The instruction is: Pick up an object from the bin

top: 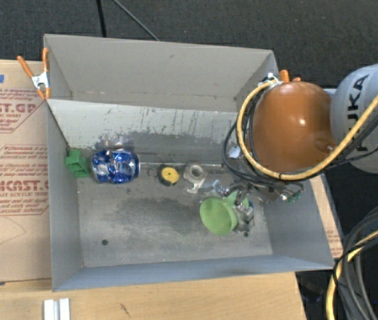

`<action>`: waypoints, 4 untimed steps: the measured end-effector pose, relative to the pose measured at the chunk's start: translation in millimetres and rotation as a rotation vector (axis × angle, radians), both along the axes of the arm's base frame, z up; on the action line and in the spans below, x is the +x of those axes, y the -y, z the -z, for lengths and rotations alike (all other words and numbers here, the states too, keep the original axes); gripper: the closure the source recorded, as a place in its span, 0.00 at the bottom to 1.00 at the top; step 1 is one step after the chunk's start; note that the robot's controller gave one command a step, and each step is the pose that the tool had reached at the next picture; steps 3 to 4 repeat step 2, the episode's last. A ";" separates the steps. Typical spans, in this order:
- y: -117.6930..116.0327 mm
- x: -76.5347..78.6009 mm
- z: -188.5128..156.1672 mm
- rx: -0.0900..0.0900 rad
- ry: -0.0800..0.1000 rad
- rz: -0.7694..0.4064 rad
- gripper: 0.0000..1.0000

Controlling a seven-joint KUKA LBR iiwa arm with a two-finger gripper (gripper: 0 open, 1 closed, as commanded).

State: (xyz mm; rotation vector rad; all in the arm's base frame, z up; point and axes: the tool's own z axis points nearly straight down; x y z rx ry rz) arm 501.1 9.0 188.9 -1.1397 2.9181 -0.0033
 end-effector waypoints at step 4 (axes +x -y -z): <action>-6.0 -6.2 -115.4 0.000 0.003 -0.049 1.00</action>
Offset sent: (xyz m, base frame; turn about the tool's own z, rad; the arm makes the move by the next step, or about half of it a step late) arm -0.0022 -0.0045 -0.0003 -0.0372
